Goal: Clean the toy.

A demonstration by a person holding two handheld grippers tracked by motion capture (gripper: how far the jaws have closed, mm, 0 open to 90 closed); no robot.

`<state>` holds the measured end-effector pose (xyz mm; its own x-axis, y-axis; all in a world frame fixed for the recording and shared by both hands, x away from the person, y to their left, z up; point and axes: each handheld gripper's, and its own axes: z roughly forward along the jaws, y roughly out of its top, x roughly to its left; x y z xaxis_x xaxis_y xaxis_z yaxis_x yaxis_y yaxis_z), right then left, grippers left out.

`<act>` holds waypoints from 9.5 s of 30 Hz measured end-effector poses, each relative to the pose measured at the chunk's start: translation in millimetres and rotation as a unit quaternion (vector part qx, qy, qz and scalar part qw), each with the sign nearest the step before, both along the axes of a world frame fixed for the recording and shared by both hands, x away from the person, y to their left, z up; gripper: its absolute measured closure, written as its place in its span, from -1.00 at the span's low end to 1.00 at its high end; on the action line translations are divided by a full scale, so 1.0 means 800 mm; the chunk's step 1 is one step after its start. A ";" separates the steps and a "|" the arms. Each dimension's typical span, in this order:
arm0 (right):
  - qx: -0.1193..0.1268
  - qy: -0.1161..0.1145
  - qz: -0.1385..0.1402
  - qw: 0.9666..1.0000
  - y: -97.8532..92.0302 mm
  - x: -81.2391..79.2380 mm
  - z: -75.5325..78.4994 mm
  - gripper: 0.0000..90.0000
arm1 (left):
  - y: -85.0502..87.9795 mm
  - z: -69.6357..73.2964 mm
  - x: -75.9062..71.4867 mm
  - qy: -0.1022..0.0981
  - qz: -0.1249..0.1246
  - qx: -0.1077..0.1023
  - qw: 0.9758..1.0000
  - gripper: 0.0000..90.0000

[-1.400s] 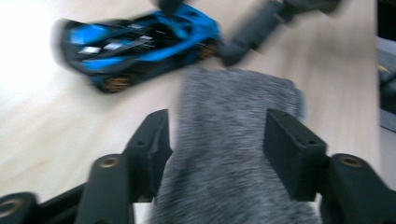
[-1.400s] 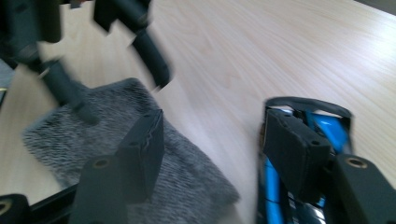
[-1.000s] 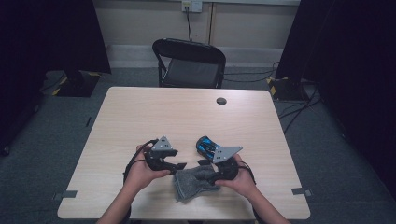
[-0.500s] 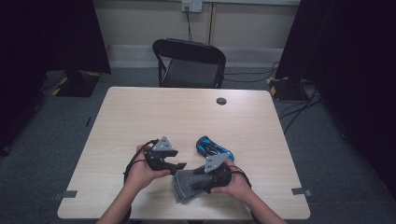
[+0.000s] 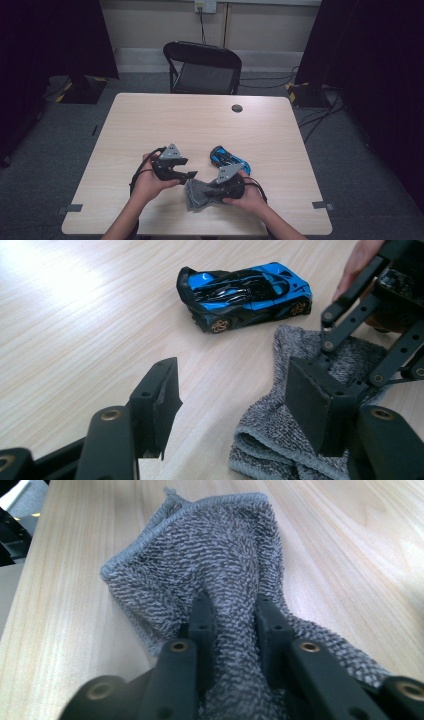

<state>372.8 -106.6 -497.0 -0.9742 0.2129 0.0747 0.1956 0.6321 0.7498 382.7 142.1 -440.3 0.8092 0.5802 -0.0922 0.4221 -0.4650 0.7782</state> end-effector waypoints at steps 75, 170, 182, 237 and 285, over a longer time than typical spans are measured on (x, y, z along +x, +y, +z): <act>0.038 0.014 -0.336 0.941 -0.235 0.025 0.039 0.74 | -0.164 -0.055 0.094 -0.026 -0.098 0.033 0.994 -0.68; -0.052 0.053 -0.144 0.987 -0.119 -0.012 0.031 0.75 | -0.160 -0.058 0.094 -0.034 -0.092 0.025 0.995 -0.69; -0.002 0.044 -0.153 0.987 -0.148 -0.008 0.063 0.75 | -0.159 -0.059 0.095 -0.036 -0.092 0.020 0.995 -0.68; -0.033 0.044 -0.245 0.968 -0.186 0.032 0.021 0.74 | -0.160 -0.060 0.093 -0.038 -0.089 0.018 0.995 -0.69; -0.021 0.079 -0.083 0.993 -0.118 0.004 0.026 0.74 | -0.161 -0.061 0.090 -0.041 -0.085 0.017 0.995 -0.69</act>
<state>376.1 -200.6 -476.0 -0.9025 0.3754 0.2112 0.4125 0.6121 0.6746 454.5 13.5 -488.9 0.8998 0.4364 -0.0046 0.2713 -0.5510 0.7892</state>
